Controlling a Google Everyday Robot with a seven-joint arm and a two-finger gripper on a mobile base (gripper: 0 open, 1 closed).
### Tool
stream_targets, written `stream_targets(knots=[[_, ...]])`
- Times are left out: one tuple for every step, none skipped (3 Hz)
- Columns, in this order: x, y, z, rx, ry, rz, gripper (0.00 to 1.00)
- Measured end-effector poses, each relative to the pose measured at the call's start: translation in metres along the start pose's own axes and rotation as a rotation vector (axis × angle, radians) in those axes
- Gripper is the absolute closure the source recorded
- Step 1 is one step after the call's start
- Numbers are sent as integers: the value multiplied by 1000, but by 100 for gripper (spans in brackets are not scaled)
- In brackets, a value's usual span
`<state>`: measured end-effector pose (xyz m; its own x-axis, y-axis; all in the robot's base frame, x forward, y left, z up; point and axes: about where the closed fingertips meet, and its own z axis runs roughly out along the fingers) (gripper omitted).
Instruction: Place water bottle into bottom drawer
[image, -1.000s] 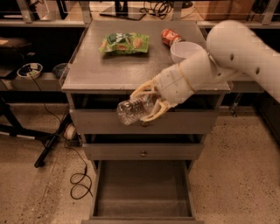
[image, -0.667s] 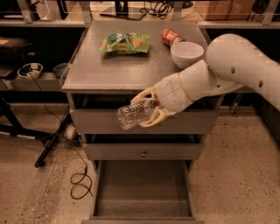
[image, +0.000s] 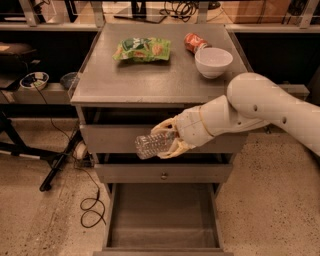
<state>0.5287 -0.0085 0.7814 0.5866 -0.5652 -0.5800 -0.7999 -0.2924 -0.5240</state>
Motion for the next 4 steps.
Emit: stream_targets(knots=[[22, 18, 20, -7, -31, 60, 100], [33, 31, 31, -14, -49, 95, 100], [34, 33, 34, -5, -59, 97, 100], [37, 45, 45, 30, -97, 104, 100]])
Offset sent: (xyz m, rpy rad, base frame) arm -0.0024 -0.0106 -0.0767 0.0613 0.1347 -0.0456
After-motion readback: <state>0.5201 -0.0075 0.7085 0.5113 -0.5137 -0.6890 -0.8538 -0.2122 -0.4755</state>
